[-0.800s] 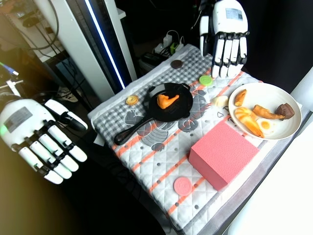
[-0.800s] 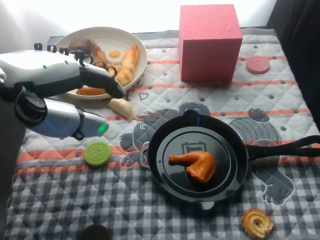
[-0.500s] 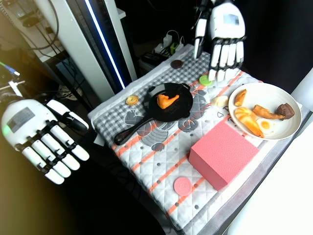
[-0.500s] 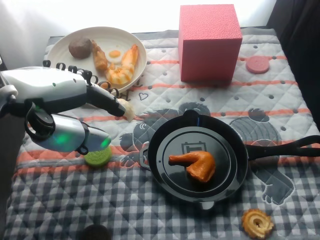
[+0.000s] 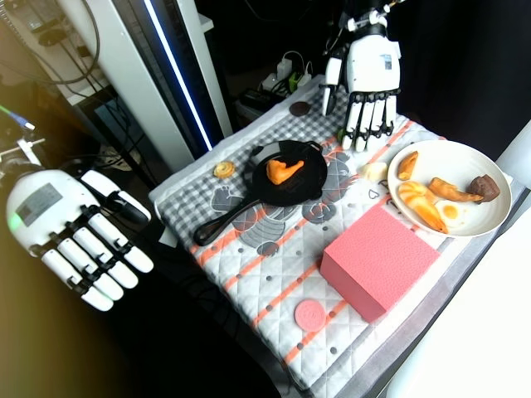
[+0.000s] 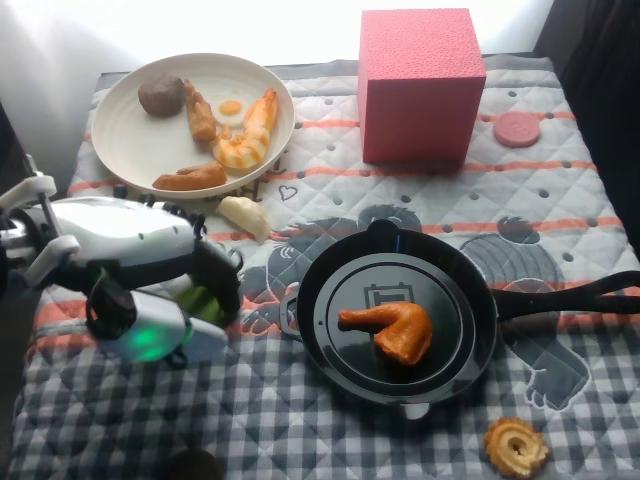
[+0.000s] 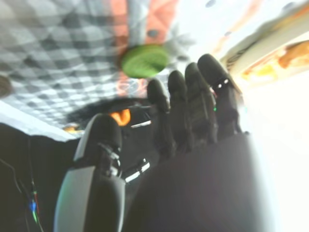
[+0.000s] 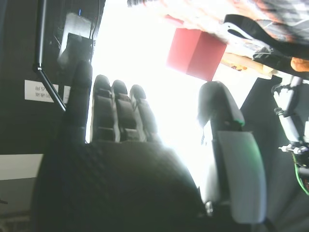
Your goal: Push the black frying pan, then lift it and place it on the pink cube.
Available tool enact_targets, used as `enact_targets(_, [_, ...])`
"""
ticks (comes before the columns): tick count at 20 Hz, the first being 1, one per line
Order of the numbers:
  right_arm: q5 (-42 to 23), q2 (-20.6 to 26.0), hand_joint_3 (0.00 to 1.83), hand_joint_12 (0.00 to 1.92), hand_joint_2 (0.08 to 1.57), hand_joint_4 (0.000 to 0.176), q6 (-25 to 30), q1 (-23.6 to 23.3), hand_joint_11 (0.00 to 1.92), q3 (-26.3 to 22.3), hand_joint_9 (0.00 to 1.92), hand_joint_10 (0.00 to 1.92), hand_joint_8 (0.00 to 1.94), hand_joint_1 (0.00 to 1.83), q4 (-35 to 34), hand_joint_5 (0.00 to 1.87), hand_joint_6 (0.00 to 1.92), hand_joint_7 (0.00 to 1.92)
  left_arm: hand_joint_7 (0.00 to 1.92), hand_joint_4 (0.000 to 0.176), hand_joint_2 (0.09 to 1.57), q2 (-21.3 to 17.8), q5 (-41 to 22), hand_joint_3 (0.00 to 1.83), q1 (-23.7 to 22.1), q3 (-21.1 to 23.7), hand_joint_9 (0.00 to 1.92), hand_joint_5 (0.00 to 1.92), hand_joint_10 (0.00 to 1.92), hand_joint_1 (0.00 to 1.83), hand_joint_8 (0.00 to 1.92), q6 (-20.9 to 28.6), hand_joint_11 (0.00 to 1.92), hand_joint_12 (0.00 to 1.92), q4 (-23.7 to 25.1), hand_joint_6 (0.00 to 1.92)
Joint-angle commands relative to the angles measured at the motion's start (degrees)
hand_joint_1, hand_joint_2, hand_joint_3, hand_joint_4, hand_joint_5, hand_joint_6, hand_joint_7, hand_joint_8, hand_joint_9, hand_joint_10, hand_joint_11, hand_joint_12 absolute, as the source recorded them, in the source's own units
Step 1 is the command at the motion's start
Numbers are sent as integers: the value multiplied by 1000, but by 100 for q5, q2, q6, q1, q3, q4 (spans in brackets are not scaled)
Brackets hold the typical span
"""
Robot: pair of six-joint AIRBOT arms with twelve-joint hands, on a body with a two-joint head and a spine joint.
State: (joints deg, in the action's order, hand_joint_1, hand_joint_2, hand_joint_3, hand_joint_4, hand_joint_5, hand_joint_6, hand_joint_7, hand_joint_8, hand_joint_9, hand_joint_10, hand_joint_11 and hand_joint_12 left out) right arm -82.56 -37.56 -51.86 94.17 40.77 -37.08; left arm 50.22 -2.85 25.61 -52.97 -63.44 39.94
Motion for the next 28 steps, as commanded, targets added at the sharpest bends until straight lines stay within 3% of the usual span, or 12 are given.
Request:
enact_targets(1, [-681, -2, 2, 357, 1298, 4, 53, -17, 0, 48, 0, 0, 0, 377, -76, 0, 0, 0, 441, 0, 1304, 52, -475, 0, 10, -3, 143, 214, 1133, 416, 439, 8, 0, 1739, -9, 1175])
enact_targets(2, [-682, -39, 0, 342, 1296, 0, 106, -17, 0, 68, 0, 0, 0, 400, -76, 0, 0, 0, 386, 0, 1316, 111, -526, 1, 11, 2, 137, 243, 1044, 372, 461, 9, 0, 1696, -9, 969])
enact_targets(4, [-683, -64, 4, 339, 1307, 0, 137, -19, 0, 82, 0, 0, 0, 416, -76, 0, 0, 0, 370, 0, 1321, 161, -673, 1, 55, 20, 108, 247, 1015, 369, 435, 13, 0, 1675, -10, 890])
enact_targets(9, [-685, -97, 7, 349, 1351, 0, 157, -27, 0, 82, 0, 0, 0, 395, -82, 0, 0, 0, 264, 0, 1313, 180, -900, 1, 53, 103, 30, 233, 1173, 405, 707, 14, 0, 1695, 34, 934])
enact_targets(12, [-686, -131, 3, 357, 1349, 0, 162, -43, 0, 85, 19, 8, 0, 386, -84, 0, 0, 0, 254, 0, 1332, 241, -906, 1, 56, 112, 38, 209, 1156, 347, 725, 14, 0, 1743, 126, 967])
enact_targets(18, [-688, -162, 0, 114, 1323, 0, 173, -45, 0, 88, 14, 4, 0, 428, -86, 0, 0, 0, 361, 0, 1375, 329, -897, 1, 68, 71, 32, 267, 849, 228, 187, 15, 0, 1634, 153, 548])
enact_targets(19, [-688, -162, 0, 150, 1327, 0, 173, -45, 0, 87, 19, 4, 0, 420, -86, 0, 0, 0, 392, 0, 1370, 299, -858, 0, 79, 74, 33, 287, 865, 246, 161, 15, 0, 1662, 153, 541])
enact_targets(20, [-686, -167, 0, 100, 1328, 0, 174, -44, 0, 85, 15, 2, 0, 427, -86, 0, 0, 0, 446, 0, 1351, 222, -797, 0, 89, 99, 128, 368, 684, 332, 88, 15, 0, 1488, 152, 450])
enact_targets(22, [-686, -178, 0, 116, 1328, 0, 181, -43, 0, 84, 17, 2, 0, 433, -92, 0, 0, 0, 495, 0, 1329, 125, -742, 0, 107, 146, 211, 423, 641, 407, 60, 16, 0, 1540, 152, 380])
enact_targets(24, [-686, -193, 4, 117, 1337, 0, 191, -42, 0, 80, 8, 0, 0, 434, -99, 0, 0, 0, 573, 0, 1323, 51, -761, 0, 140, 221, 296, 480, 646, 427, 70, 17, 0, 1575, 151, 375])
enact_targets(26, [-686, -198, 1, 60, 1336, 0, 200, -39, 0, 71, 14, 2, 0, 434, -108, 0, 0, 0, 637, 0, 1313, 27, -821, 0, 152, 283, 295, 410, 925, 427, 149, 17, 55, 1670, 152, 764])
enact_targets(28, [-687, -198, 0, 109, 1336, 0, 214, -39, 0, 64, 17, 0, 0, 424, -116, 0, 0, 0, 608, 0, 1318, 2, -886, 1, 167, 346, 275, 355, 988, 429, 292, 20, 51, 1655, 154, 969])
